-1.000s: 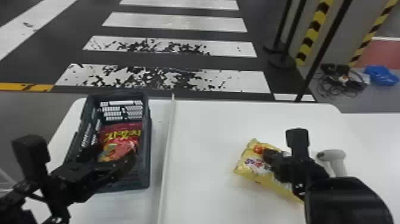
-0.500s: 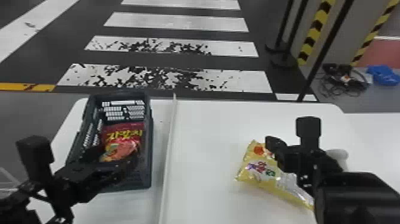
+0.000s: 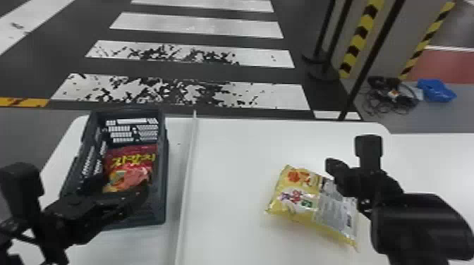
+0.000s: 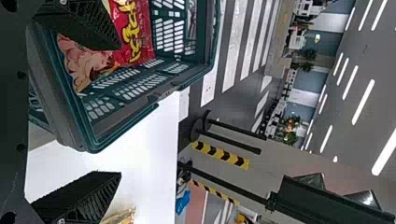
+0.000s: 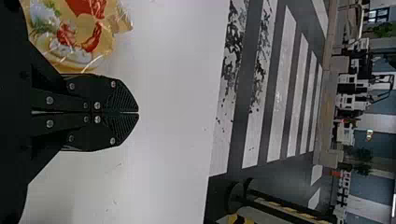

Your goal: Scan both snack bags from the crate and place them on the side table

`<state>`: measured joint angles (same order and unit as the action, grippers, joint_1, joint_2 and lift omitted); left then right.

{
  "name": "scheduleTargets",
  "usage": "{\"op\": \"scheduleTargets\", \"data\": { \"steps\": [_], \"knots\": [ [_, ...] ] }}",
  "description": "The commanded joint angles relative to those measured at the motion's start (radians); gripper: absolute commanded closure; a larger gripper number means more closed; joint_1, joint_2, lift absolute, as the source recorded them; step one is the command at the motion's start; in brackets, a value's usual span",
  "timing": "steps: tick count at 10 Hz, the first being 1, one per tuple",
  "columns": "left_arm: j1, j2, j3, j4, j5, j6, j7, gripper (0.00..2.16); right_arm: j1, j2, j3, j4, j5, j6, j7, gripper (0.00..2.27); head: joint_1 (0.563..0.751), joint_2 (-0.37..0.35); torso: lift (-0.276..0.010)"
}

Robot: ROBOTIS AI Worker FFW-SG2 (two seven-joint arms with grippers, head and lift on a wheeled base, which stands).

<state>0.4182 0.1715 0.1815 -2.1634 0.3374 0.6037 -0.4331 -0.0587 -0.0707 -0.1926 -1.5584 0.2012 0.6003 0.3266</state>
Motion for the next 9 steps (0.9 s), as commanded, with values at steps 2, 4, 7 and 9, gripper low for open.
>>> {"op": "scheduleTargets", "data": {
  "steps": [2,4,7,9],
  "knots": [
    [-0.002,-0.001,-0.004,0.004,0.000,0.000,-0.001,0.03,-0.019,-0.054,-0.025,0.093,0.007,-0.046,-0.003,2.26,0.695,-0.142,-0.095],
    [-0.002,-0.003,-0.008,0.005,-0.001,0.000,-0.001,0.03,-0.049,-0.086,-0.033,0.143,0.017,-0.052,-0.001,2.26,0.695,-0.172,-0.095],
    [-0.002,0.000,-0.010,0.007,-0.001,0.000,-0.001,0.03,-0.059,-0.110,-0.031,0.185,0.033,-0.046,-0.001,2.26,0.695,-0.212,-0.095],
    [-0.002,0.002,-0.011,0.008,0.000,-0.003,-0.003,0.03,-0.049,-0.115,-0.033,0.185,0.033,-0.024,0.006,2.26,0.695,-0.222,-0.095]
  ]
}}
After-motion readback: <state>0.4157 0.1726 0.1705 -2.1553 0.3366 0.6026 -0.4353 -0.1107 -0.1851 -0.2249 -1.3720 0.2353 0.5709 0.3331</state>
